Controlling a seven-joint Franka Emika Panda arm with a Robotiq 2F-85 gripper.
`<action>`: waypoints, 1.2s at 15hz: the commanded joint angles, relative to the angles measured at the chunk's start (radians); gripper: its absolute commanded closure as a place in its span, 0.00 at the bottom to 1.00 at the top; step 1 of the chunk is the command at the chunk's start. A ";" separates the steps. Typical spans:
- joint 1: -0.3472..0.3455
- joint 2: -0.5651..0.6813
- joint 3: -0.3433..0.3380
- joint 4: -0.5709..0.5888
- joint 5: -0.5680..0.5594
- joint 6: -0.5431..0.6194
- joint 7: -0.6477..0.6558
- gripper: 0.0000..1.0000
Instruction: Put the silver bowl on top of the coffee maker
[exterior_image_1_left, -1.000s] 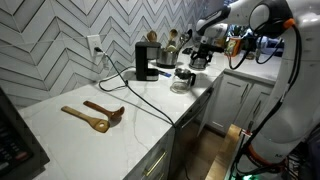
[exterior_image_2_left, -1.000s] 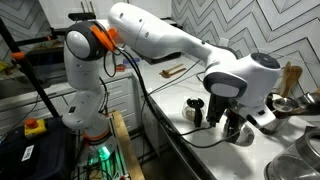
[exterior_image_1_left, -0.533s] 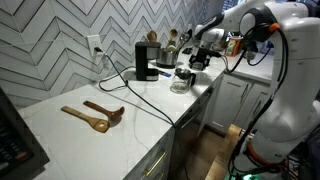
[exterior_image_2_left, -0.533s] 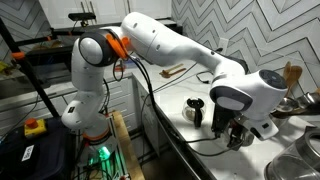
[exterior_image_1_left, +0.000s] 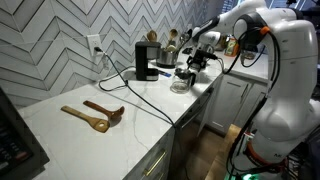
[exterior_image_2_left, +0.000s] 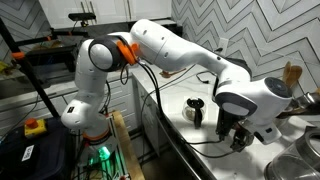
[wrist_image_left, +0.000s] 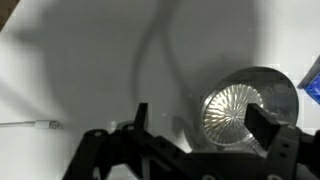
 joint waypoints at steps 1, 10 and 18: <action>-0.039 0.045 0.027 0.051 0.038 -0.028 -0.009 0.19; -0.069 0.082 0.047 0.082 0.077 -0.034 0.001 0.30; -0.082 0.102 0.058 0.093 0.134 -0.035 0.016 0.50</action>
